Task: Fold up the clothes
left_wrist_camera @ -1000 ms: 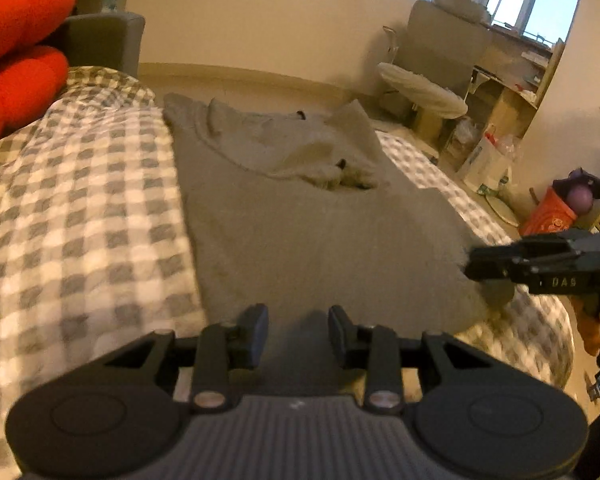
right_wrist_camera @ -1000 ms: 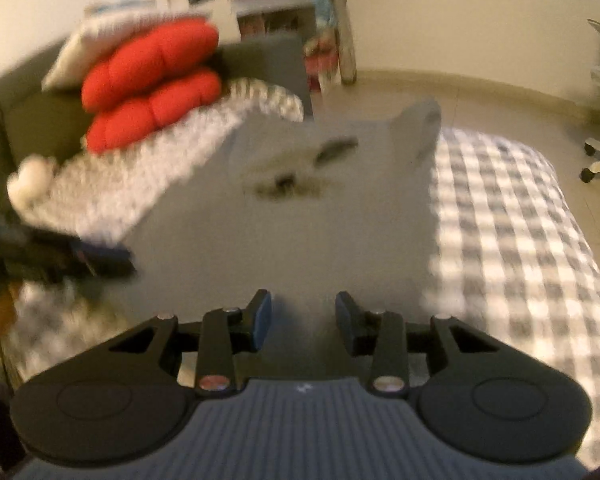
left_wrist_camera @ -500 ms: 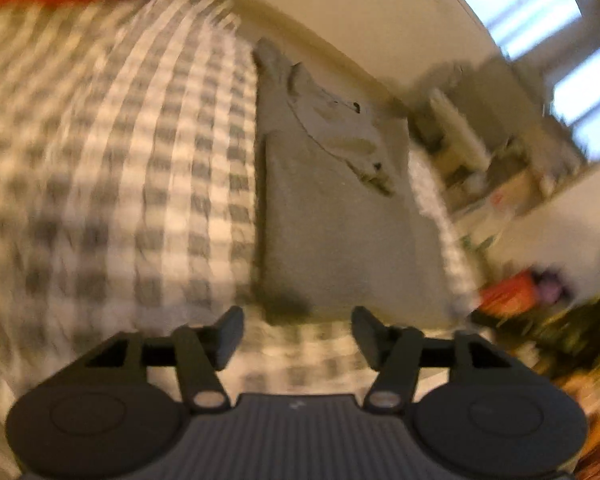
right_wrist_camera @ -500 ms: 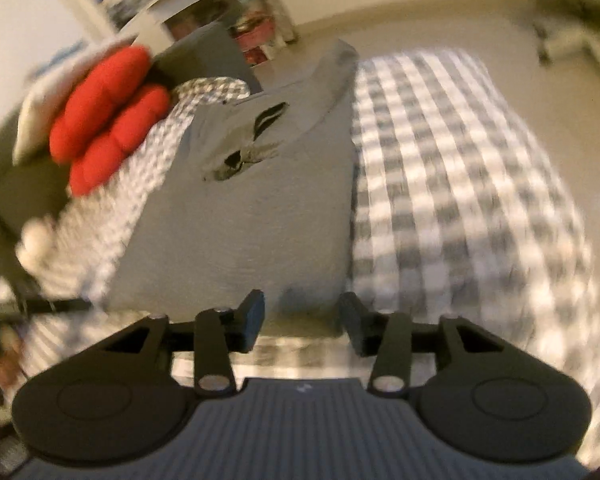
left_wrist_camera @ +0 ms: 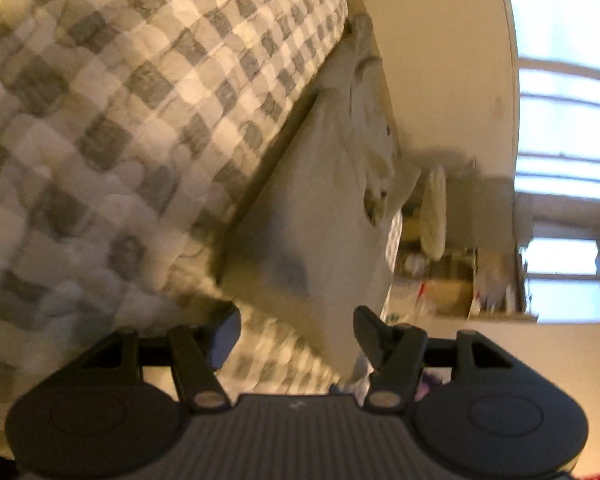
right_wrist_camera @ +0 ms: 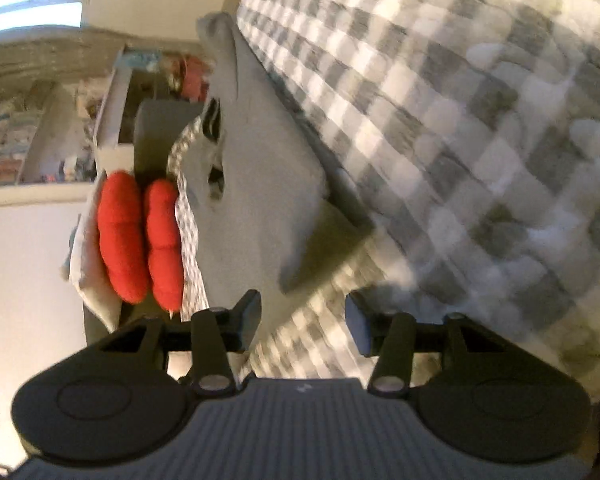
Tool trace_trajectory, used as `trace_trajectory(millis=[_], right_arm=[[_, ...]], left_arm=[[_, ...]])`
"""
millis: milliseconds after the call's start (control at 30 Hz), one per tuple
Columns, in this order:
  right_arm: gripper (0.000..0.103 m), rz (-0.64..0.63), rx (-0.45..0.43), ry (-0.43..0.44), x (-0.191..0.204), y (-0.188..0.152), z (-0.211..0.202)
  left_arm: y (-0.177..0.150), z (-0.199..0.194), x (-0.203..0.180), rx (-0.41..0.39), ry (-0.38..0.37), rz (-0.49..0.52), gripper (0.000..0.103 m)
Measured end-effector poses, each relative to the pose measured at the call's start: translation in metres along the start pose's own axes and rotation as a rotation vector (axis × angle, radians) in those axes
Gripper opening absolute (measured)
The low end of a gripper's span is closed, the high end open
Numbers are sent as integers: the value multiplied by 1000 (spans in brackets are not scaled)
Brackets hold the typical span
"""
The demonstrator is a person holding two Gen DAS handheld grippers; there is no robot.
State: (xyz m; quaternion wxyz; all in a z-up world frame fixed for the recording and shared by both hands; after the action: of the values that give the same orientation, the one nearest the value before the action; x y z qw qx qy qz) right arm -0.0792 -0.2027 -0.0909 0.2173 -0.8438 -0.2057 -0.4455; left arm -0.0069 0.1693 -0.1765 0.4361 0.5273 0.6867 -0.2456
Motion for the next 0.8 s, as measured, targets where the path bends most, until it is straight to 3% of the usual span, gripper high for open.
trace_trajectory(millis=[200, 333, 533, 600, 633, 667, 800], right_arm=[[49, 100, -140, 57, -3, -4, 1], [44, 168, -235, 78, -8, -5, 1], [44, 141, -337, 73, -1, -6, 5], [43, 111, -369, 58, 5, -6, 10], [36, 95, -386, 50, 8, -6, 13], [21, 76, -403, 26, 4, -6, 5], [15, 80, -419, 36, 6, -4, -2]], left_arm=[[-17, 11, -9, -119, 45, -18, 49], [-20, 10, -5, -178, 57, -80, 40], [-19, 8, -3, -241, 91, -139, 24], [-18, 7, -2, -257, 112, -151, 13], [-18, 7, -4, -263, 122, -148, 11], [-19, 7, -5, -269, 133, -144, 10], [-23, -4, -10, -306, 164, -115, 7]])
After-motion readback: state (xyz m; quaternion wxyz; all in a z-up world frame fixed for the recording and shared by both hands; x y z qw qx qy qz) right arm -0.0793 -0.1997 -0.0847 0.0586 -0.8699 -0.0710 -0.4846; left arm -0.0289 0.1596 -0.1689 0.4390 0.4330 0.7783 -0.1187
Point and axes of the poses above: each gripper's, at about its wrist camera, not at the fingertips, and z roughly the way its jaws point, x to its left, y to its top, the point moved 2 cm from there along z, roughly the way its jaws point, and after that the axes turned 10 degrees about z, right-handed, at the moved point
